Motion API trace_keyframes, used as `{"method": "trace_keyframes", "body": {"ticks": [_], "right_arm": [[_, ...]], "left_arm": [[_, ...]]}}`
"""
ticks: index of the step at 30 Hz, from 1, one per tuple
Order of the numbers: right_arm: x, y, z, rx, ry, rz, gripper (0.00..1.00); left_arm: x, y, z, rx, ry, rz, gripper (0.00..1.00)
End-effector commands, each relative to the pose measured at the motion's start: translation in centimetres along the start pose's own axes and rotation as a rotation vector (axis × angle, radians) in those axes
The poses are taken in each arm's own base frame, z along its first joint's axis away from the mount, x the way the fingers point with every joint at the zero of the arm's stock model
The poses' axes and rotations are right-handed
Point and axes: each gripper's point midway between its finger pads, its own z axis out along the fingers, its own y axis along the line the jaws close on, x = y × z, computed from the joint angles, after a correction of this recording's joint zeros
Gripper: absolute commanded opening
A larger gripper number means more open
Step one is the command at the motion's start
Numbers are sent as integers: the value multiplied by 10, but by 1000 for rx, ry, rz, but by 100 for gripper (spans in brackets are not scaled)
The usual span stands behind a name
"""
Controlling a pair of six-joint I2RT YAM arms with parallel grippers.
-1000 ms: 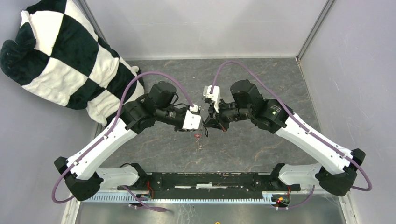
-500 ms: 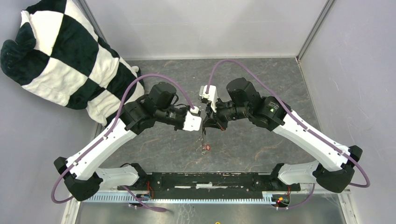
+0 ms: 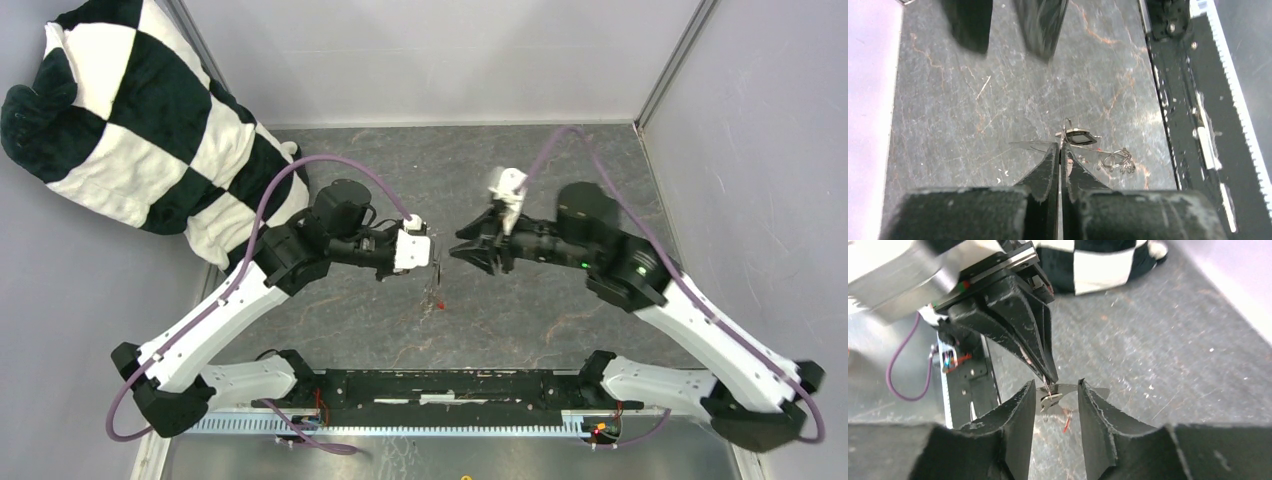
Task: Put the keys on the keyring
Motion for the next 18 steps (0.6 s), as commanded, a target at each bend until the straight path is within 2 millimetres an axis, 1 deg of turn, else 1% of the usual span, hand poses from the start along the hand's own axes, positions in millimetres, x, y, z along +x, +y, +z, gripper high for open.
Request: {"method": "trace_keyframes", "body": {"ticks": [1, 3, 5, 7, 8, 11, 13, 15, 18], "right_arm": [[-44, 2, -29, 38, -286, 29, 45], [-36, 5, -31, 28, -313, 57, 49], [-29, 9, -34, 23, -353, 84, 51], [-27, 6, -39, 47, -421, 124, 52], [-32, 6, -44, 54, -468, 127, 54], [-35, 6, -46, 53, -502, 123, 57], [-38, 6, -42, 47, -491, 117, 58], [-40, 4, -38, 47, -483, 124, 58], [-42, -2, -35, 69, -489, 131, 57]], "left_arm": [[-60, 20, -18, -131, -243, -126, 2], [-76, 24, -24, -153, -317, -166, 2], [-91, 31, -31, -182, -388, -192, 2], [-102, 41, -38, -230, -446, -240, 2], [-106, 46, -41, -252, -471, -267, 2], [-111, 58, -43, -295, -517, -341, 2], [-113, 60, -42, -292, -540, -375, 2], [-116, 54, -40, -258, -553, -355, 2], [-114, 50, -40, -247, -549, -345, 2]]}}
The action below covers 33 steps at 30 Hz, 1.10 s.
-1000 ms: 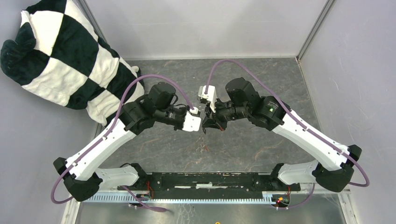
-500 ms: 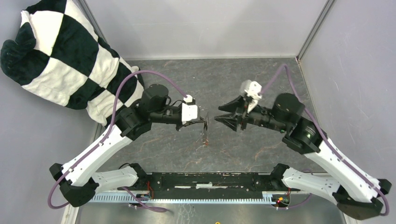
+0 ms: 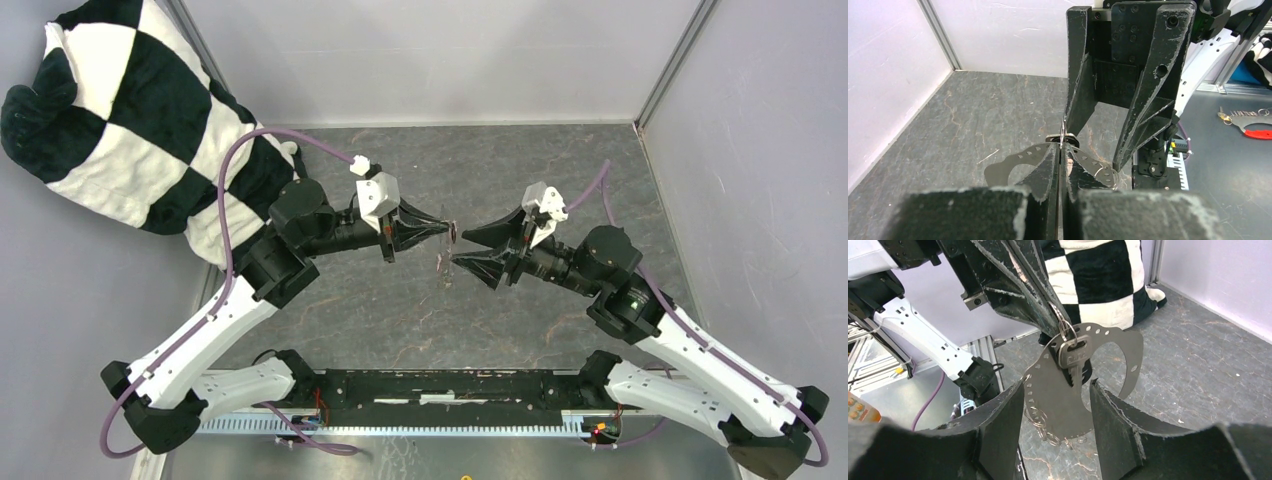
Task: Put the keys on the keyring
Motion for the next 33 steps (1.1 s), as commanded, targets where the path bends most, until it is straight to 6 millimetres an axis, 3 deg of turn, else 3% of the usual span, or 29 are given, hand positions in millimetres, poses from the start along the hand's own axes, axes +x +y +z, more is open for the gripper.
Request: {"method": "trace_keyframes", "body": {"ticks": [1, 11, 19, 21, 23, 25, 33], "right_arm": [[-41, -1, 3, 26, -126, -16, 56], [-44, -9, 10, 55, -139, -39, 41], [-36, -6, 16, 22, -113, -28, 42], [-35, -6, 15, 23, -115, -31, 31], [-34, -9, 15, 35, -114, -33, 11], [-34, -13, 14, 59, -110, -40, 2], [-27, -21, -2, 119, -88, -78, 0]], "left_arm": [[-22, -6, -2, 14, -90, -14, 2], [-12, -13, -8, 32, -85, -22, 2], [-13, -15, -8, 42, -85, -20, 2], [-13, -15, -9, 41, -87, -17, 2], [-13, -16, -9, 42, -86, -14, 2], [-12, -16, -9, 42, -81, -11, 2], [-9, -13, -11, 26, -75, 13, 2]]}}
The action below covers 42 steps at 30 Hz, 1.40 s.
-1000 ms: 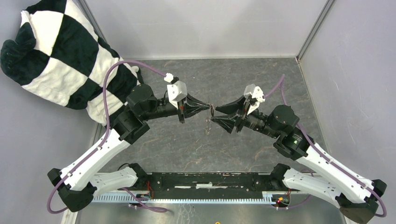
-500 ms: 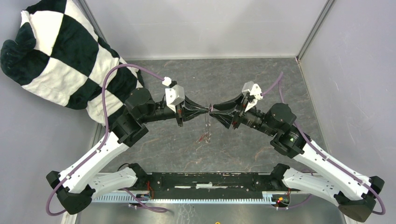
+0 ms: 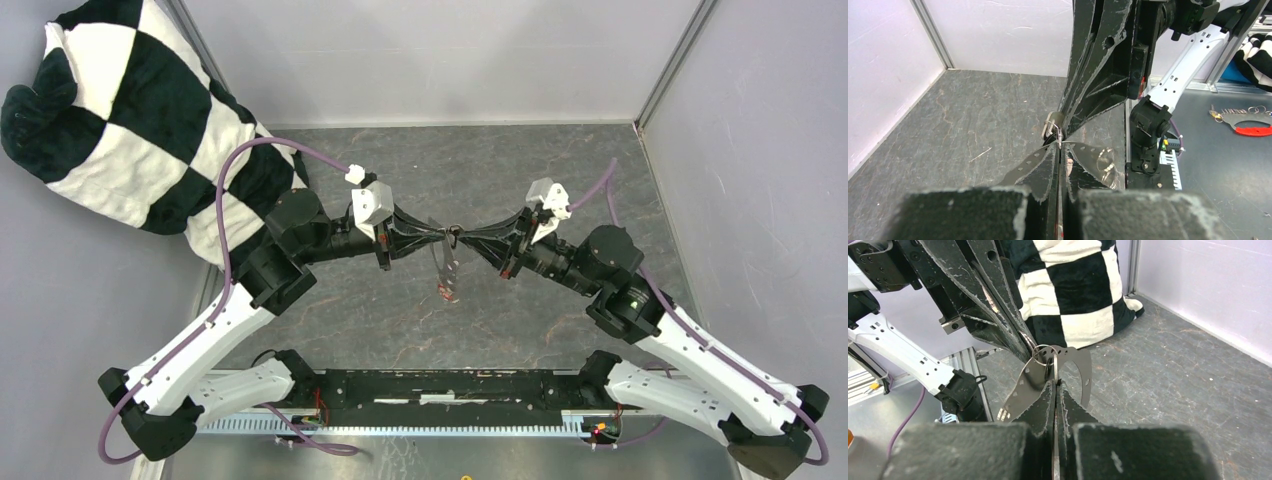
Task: Put the keys on the keyring
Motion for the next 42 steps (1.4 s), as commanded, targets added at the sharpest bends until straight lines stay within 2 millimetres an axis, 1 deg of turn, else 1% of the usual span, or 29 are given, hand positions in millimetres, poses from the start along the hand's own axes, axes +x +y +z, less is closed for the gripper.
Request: {"method": "trace_keyframes", "body": {"ticks": [1, 6, 7, 11, 14, 16, 17, 18, 21, 23, 24, 27, 29, 32, 35, 39, 42], "right_arm": [[-16, -4, -10, 33, -44, -50, 0], [-7, 7, -12, -34, -7, -55, 0], [2, 10, -13, -50, 31, -46, 0], [25, 16, -11, -100, 116, -14, 0], [33, 20, -10, -128, 147, -1, 0], [28, 22, -9, -136, 143, -6, 1], [24, 23, -9, -140, 140, -15, 4], [20, 23, -9, -140, 137, -26, 8], [0, 21, -10, -124, 126, -78, 33], [-14, 22, -12, -120, 113, -112, 44], [-19, 23, -13, -125, 105, -127, 47], [-38, 31, -16, -164, 52, -179, 52], [-48, 37, -15, -197, 9, -202, 51], [-53, 51, -12, -279, -34, -199, 48], [-49, 59, -8, -335, -45, -191, 44], [-38, 60, -2, -362, -16, -173, 41], [-36, 60, 0, -364, -9, -168, 36]], "left_arm": [[-19, -4, -4, 6, -62, 42, 2], [-20, -3, -2, 8, -64, 44, 2], [-21, -4, -2, 9, -68, 45, 2], [-24, -7, -1, 32, -74, 55, 2], [-24, -10, -1, 51, -74, 60, 2], [-22, -13, -1, 72, -68, 64, 2], [-22, -15, -1, 85, -66, 67, 2], [-21, -17, -1, 98, -65, 68, 2], [-21, -23, -2, 133, -63, 73, 2], [-20, -27, -3, 155, -57, 74, 2], [-19, -29, -4, 166, -57, 77, 2], [-17, -35, -5, 196, -48, 76, 2], [-15, -38, -6, 216, -44, 73, 2], [-16, -41, -7, 229, -44, 71, 2], [-17, -42, -7, 238, -44, 69, 2], [-18, -44, -8, 247, -45, 71, 2], [-19, -44, -8, 247, -47, 73, 2]]}}
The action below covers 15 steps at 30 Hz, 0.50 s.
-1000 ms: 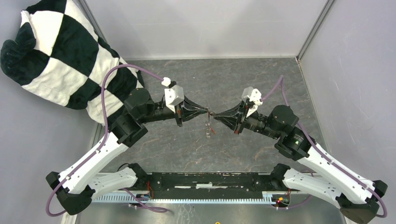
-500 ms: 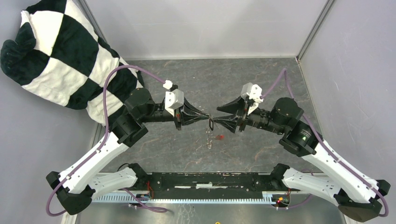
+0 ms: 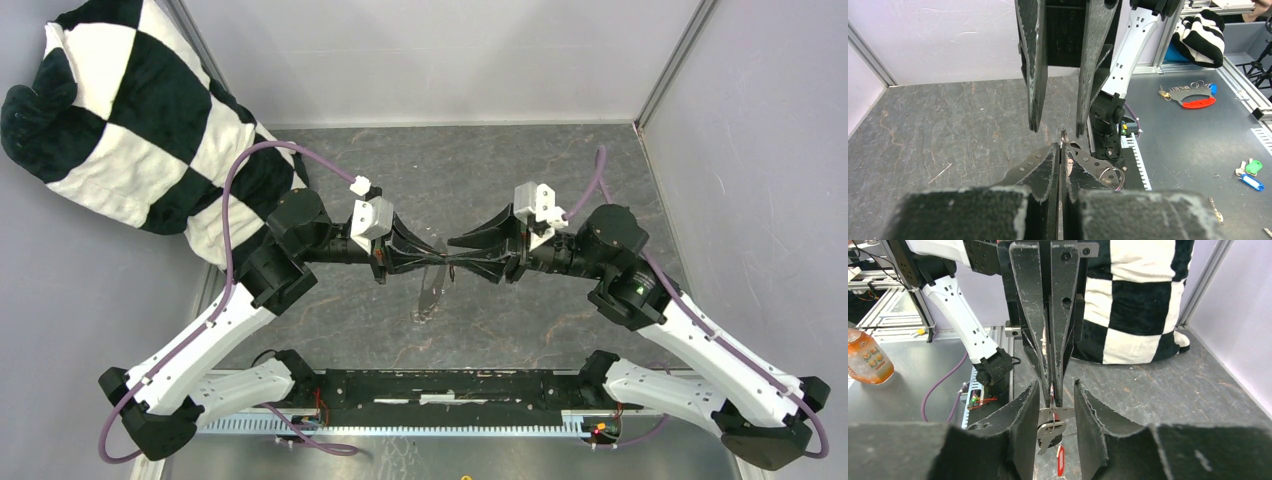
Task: Put the keys on the keyring
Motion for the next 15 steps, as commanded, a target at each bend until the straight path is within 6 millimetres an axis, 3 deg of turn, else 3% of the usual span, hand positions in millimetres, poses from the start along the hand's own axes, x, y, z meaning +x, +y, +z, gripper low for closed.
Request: {"method": "trace_keyframes", "body": {"ticks": [1, 8, 11, 15], "right_arm": [[-6, 5, 3, -40, -32, -13, 35], [3, -2, 0, 12, -3, -8, 29], [8, -3, -1, 18, 5, 4, 17], [16, 0, -1, 1, 37, 27, 27]], "left_arm": [[-23, -7, -3, 28, -45, 90, 2], [-25, -9, -4, 36, -48, 92, 2], [-24, -10, -4, 42, -47, 94, 2], [-26, -10, -4, 40, -49, 99, 2]]}}
